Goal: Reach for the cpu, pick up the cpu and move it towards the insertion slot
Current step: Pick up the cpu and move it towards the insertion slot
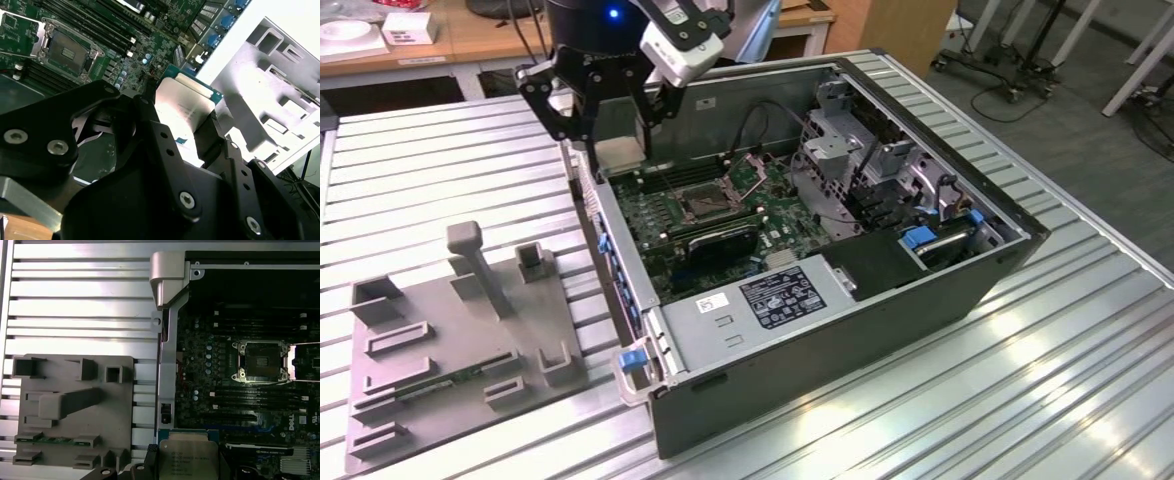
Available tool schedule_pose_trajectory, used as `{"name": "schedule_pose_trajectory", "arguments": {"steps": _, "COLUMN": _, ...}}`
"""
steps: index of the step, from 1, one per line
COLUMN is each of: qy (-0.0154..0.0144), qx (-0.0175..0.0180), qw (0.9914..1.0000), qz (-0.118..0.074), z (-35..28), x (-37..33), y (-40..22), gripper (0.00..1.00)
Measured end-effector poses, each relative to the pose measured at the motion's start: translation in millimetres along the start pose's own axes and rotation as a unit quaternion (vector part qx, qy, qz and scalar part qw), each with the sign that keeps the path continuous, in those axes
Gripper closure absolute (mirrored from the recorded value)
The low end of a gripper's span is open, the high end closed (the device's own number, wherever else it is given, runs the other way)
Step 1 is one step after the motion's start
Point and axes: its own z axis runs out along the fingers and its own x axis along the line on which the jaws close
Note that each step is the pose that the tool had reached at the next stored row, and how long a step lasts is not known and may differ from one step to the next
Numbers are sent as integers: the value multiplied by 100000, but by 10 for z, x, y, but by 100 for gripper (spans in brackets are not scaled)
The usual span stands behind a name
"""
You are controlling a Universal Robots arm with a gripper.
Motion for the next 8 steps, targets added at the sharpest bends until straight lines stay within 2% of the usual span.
{"name": "schedule_pose_trajectory", "arguments": {"steps": 8, "qy": 4, "qx": 2, "qw": 100000, "qz": -2, "z": 4, "x": -38, "y": 23, "gripper": 45}}
